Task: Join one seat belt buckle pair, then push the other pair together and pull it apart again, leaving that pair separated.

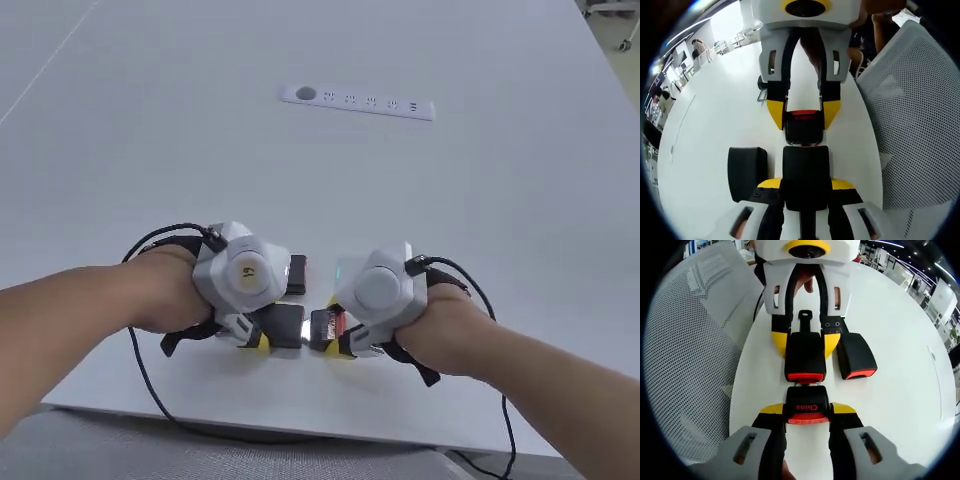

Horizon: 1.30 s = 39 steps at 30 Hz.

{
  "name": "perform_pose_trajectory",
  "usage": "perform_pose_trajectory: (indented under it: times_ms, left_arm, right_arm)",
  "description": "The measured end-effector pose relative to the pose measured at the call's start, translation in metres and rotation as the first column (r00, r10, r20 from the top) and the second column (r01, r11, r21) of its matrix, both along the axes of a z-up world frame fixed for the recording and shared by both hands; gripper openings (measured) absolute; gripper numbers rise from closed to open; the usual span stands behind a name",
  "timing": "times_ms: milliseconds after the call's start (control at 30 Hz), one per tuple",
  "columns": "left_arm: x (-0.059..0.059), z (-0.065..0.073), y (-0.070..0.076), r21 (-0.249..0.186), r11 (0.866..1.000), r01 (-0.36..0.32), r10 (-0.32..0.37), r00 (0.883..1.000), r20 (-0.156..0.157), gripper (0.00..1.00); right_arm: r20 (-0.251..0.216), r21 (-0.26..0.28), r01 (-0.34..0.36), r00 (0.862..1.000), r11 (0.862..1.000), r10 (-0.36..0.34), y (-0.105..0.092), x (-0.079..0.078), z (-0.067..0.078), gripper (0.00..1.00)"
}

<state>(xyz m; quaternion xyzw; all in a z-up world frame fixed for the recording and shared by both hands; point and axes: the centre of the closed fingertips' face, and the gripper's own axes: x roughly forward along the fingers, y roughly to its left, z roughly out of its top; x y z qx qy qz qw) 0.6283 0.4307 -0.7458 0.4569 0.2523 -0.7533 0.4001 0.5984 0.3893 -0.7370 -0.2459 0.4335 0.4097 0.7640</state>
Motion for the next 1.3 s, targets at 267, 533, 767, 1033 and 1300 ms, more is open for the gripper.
perform_pose_trajectory:
  times_ms: [267, 533, 767, 1033, 1300]
  left_arm:
    - [0.0009, -0.0004, 0.0005, 0.001, 1.000, -0.008, 0.008, 1.000, 0.002, 0.33]
    - [0.0019, -0.0002, 0.0020, -0.009, 1.000, -0.017, 0.017, 1.000, -0.005, 0.33]
    - [0.0030, 0.0001, 0.0015, -0.032, 0.999, -0.034, 0.033, 0.999, -0.027, 0.32]
    - [0.0017, -0.0001, 0.0001, -0.020, 0.999, -0.046, 0.045, 0.998, -0.031, 0.32]
    - [0.0009, 0.0000, -0.0001, -0.028, 0.998, -0.050, 0.048, 0.998, -0.047, 0.32]
  right_arm:
    - [-0.002, -0.003, 0.001, 1.000, 1.000, -0.001, -0.0013, -0.0008, -0.0032, 0.30]
    - [0.000, -0.005, -0.001, 1.000, 1.000, 0.001, -0.0030, -0.0009, -0.0050, 0.30]
    - [-0.004, -0.013, -0.015, 1.000, 1.000, 0.015, -0.0042, 0.0000, -0.0059, 0.30]
    - [-0.016, -0.016, -0.005, 1.000, 1.000, 0.005, -0.0085, -0.0020, -0.0071, 0.29]
    - [-0.019, -0.019, 0.003, 1.000, 1.000, -0.003, -0.0079, -0.0014, -0.0079, 0.29]
